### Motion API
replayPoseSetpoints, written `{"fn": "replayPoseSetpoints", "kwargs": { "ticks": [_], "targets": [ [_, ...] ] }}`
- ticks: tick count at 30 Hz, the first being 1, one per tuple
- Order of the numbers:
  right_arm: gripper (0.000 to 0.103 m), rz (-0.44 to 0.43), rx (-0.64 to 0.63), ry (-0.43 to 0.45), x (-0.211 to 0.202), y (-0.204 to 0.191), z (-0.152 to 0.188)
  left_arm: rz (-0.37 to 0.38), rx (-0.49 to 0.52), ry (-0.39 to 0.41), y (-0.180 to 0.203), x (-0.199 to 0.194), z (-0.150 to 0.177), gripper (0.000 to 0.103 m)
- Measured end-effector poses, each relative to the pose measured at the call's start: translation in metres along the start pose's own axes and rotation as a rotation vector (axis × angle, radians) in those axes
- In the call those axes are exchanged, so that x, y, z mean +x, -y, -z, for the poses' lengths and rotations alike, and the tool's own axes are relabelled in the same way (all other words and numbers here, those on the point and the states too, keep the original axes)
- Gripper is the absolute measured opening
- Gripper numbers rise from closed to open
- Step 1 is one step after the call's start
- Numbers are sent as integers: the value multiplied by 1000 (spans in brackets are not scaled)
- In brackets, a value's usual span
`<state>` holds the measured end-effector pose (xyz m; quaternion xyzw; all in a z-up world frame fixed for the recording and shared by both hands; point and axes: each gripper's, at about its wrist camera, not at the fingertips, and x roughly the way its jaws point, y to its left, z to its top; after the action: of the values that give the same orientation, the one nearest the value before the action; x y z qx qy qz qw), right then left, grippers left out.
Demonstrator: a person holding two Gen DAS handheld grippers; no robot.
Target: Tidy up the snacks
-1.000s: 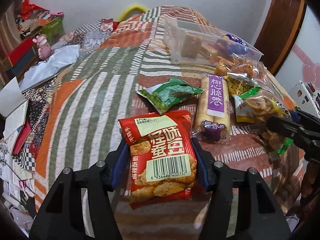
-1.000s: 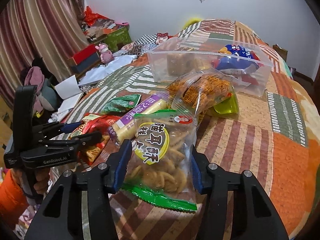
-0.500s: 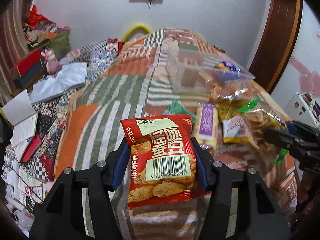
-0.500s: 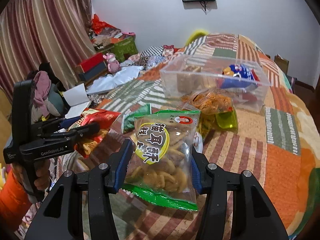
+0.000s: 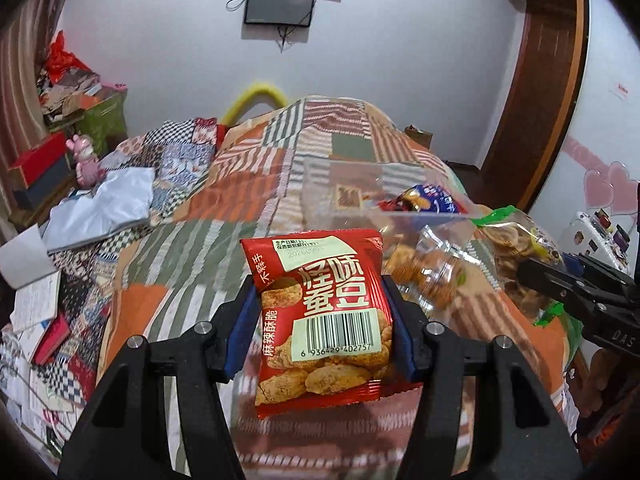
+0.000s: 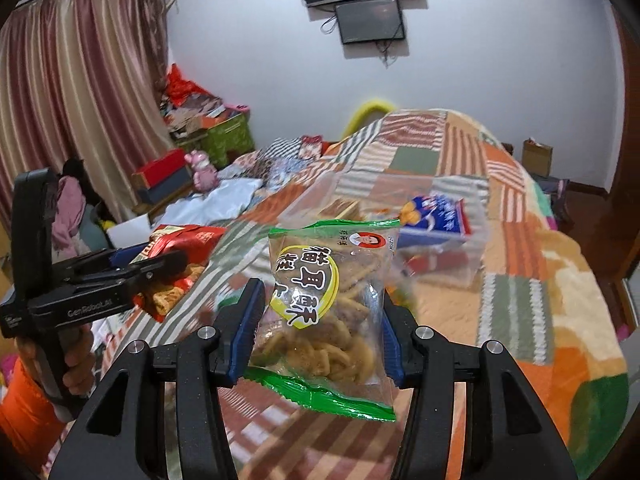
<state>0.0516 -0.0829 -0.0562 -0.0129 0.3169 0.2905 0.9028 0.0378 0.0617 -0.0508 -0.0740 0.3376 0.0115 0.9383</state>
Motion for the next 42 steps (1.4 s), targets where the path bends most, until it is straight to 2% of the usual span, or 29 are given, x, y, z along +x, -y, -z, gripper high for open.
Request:
{"fn": "replayPoseSetpoints", "kwargs": {
  "ticks": [12,25,33,42],
  "targets": [
    [49,53,38,20,28,42,-31,8,42,-13,26,58,-41,58],
    [49,75,35,5,73,59,-55,4,66,-32,41,121,-79,58],
    [49,89,-8,-49,104,65,-67,-5,52,-74,40,161,-94,58],
    [49,108,-44,-100,129,69,-69,-20,58,-111,43,191,-95,58]
  ]
}}
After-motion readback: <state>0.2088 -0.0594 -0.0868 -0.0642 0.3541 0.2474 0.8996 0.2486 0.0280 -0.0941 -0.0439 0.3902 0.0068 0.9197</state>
